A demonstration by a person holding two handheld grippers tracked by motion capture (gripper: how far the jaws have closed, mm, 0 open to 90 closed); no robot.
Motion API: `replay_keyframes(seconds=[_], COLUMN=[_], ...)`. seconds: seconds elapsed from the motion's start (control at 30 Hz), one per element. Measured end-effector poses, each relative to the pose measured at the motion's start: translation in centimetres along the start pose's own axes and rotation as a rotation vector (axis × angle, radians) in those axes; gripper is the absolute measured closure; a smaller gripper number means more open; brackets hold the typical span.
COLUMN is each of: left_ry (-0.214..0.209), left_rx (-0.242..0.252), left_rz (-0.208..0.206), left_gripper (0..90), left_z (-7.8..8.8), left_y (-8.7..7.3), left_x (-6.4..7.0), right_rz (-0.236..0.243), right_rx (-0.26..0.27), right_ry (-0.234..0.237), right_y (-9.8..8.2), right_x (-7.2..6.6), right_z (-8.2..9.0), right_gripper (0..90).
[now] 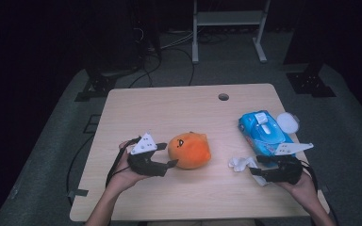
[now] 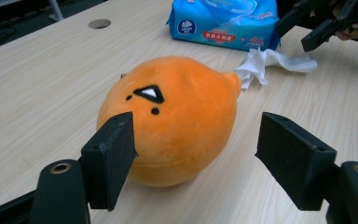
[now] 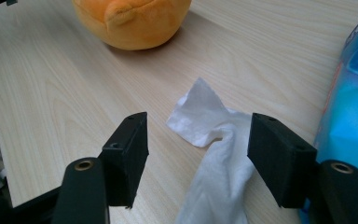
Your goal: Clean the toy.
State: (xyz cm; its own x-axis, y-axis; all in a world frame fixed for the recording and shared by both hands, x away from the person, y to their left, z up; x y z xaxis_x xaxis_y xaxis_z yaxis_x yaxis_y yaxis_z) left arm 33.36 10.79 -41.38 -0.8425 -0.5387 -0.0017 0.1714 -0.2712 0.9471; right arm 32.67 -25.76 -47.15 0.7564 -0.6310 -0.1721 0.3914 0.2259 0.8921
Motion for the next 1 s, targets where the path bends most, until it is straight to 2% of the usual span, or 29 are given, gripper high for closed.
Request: replay_keyframes(seconds=[0.47, 1.0], left_ry=[0.01, 0.025], left_rx=[-0.013, -0.016], left_rz=[-0.003, 0.037], left_gripper=[25.7, 23.6], left_z=[1.2, 1.9], left_y=[-1.7, -4.1], left_x=[0.5, 0.6], right_rz=[-0.008, -0.006], right_rx=[0.001, -0.003], right_ry=[-0.004, -0.002], right_y=[0.0, -0.1], right_x=[0.0, -0.1], right_z=[0.1, 0.1], right_gripper=[35.1, 33.9])
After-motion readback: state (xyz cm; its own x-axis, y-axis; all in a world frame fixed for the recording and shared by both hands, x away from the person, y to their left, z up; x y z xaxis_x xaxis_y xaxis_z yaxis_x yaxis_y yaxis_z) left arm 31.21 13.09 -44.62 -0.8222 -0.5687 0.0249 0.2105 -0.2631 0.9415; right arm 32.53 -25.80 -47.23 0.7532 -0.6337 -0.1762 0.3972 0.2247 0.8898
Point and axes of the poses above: each handheld gripper's, and its own axes: z roughly backward along the jaws, y roughly out of its top, x roughly to its right, the point moved 6 cm from there along -z, roughly forward along the jaws, and after that the axes turned 12 degrees about x, right-handed, at the moved point
